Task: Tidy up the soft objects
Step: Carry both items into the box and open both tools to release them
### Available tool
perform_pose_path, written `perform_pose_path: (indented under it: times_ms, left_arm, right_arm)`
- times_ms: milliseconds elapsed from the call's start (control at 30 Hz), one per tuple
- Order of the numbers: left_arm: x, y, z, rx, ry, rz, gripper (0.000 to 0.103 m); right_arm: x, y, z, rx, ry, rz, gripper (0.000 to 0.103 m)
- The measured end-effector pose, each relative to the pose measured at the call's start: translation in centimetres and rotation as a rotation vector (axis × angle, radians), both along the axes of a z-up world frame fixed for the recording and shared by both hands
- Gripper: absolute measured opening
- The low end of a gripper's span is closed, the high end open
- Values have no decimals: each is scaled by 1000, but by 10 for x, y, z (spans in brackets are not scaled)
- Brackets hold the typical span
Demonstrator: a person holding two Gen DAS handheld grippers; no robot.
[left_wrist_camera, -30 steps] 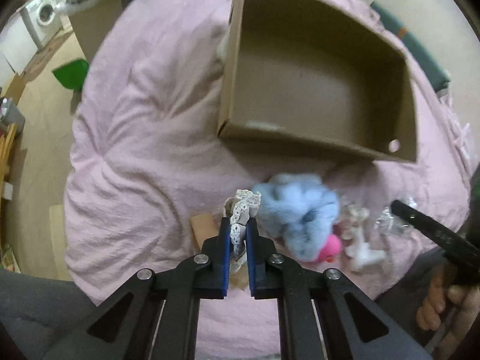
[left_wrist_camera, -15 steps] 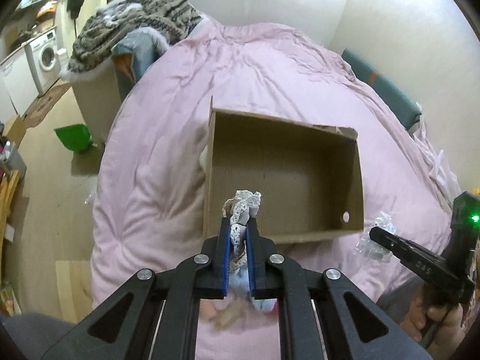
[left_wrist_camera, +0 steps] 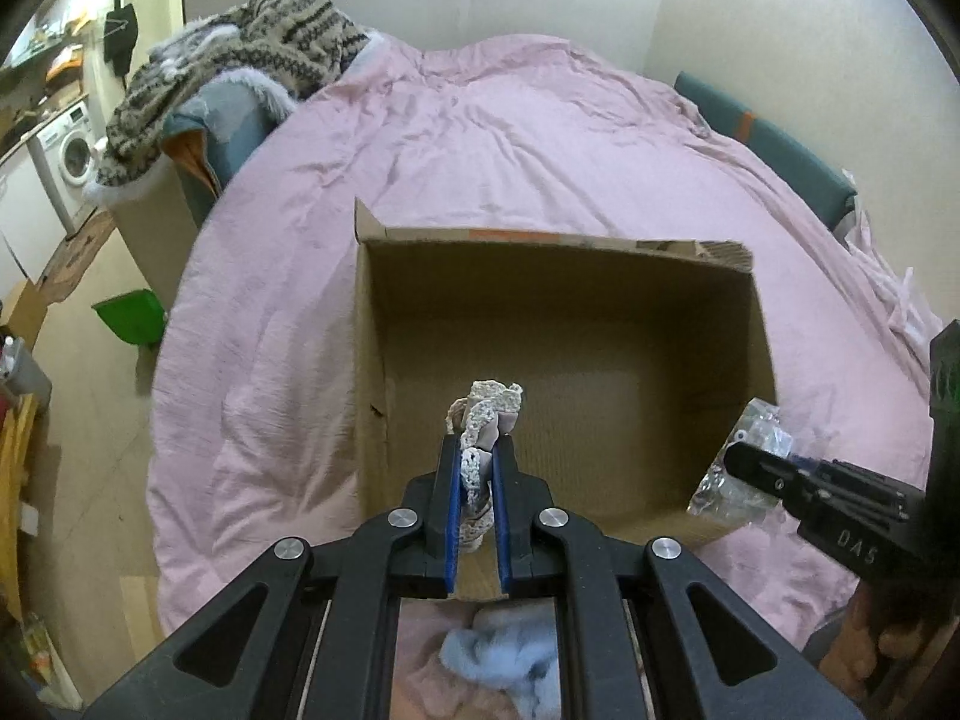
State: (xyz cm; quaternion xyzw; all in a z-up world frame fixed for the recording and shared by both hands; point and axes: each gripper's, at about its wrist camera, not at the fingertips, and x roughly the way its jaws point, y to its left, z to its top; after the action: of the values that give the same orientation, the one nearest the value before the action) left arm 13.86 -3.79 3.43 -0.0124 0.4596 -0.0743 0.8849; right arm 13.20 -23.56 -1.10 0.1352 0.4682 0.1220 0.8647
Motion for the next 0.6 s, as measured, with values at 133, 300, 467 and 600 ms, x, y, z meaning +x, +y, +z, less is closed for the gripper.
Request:
perform_pose_path:
  times_ms: [133, 300, 467, 600]
  left_arm:
    - [8, 3, -22, -16, 19, 16, 9]
    - [10, 3, -41, 3, 34, 26, 9]
    - [3, -3, -45, 30, 19, -16, 9]
    - [0, -5, -47, 41, 16, -28, 9]
  right_arm:
    - [3, 5, -17, -38, 17, 10, 16]
    - [4, 10, -35, -64, 62, 18, 16]
    - [5, 9, -39, -42, 79, 16, 16]
    - [3, 10, -37, -49, 76, 17, 16]
